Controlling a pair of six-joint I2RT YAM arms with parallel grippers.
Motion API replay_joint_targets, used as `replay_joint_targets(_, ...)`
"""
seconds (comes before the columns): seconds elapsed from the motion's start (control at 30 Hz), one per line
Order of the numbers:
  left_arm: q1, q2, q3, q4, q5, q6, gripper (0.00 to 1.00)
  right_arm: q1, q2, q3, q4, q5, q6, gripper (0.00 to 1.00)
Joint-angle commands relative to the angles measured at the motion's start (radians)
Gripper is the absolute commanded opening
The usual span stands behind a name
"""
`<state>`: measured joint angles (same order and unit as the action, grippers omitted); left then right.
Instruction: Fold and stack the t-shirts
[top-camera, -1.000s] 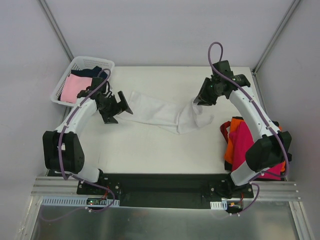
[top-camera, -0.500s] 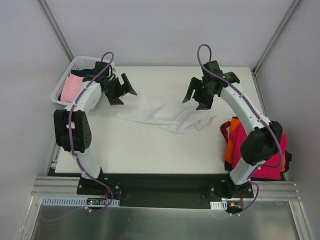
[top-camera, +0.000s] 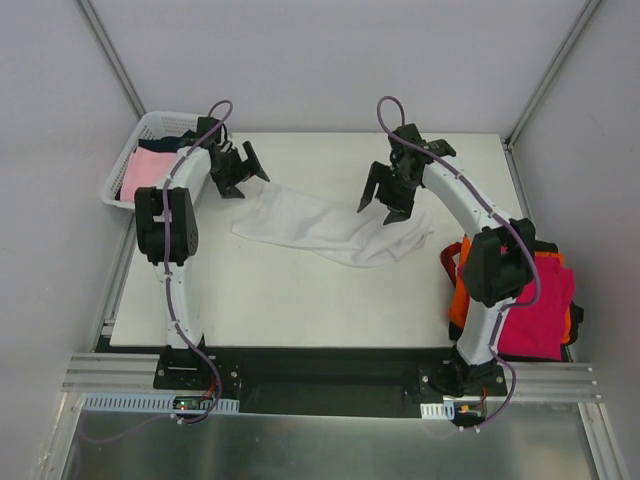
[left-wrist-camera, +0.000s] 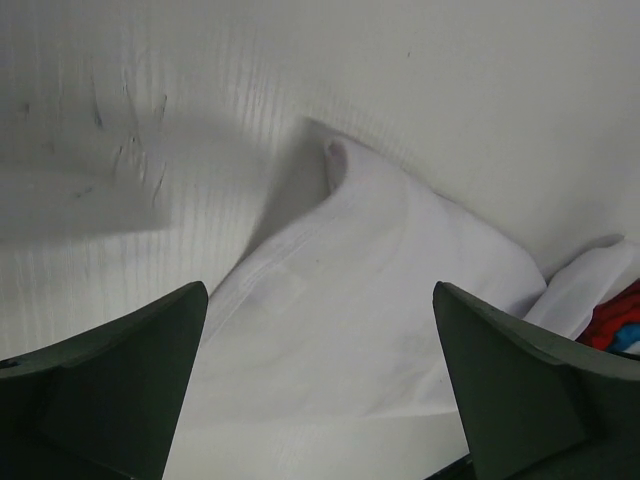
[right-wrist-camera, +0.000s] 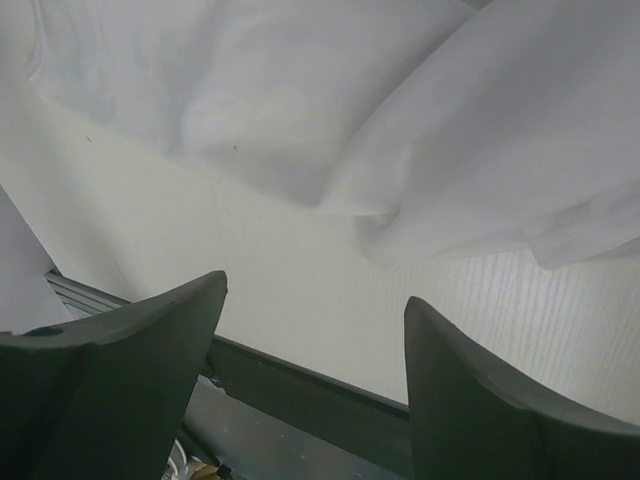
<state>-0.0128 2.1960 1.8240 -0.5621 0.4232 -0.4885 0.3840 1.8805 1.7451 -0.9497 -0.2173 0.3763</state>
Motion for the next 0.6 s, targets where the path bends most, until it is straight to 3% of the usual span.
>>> replay_joint_targets(0.0, 0.034, 0.062, 0.125, 0.005, 0.061, 0.045, 0.96, 0.009, 0.028, 0.048, -0.031, -0.042, -0.016, 0.76)
replay_joint_targets(0.3, 0.036, 0.195, 0.241, 0.027, 0.228, 0.016, 0.94, 0.016, 0.106, 0.103, -0.052, -0.065, -0.020, 0.75)
replay_joint_targets(0.57, 0.017, 0.188, 0.190, 0.042, 0.279, 0.011, 0.94, 0.018, 0.143, 0.134, -0.063, -0.083, -0.020, 0.74)
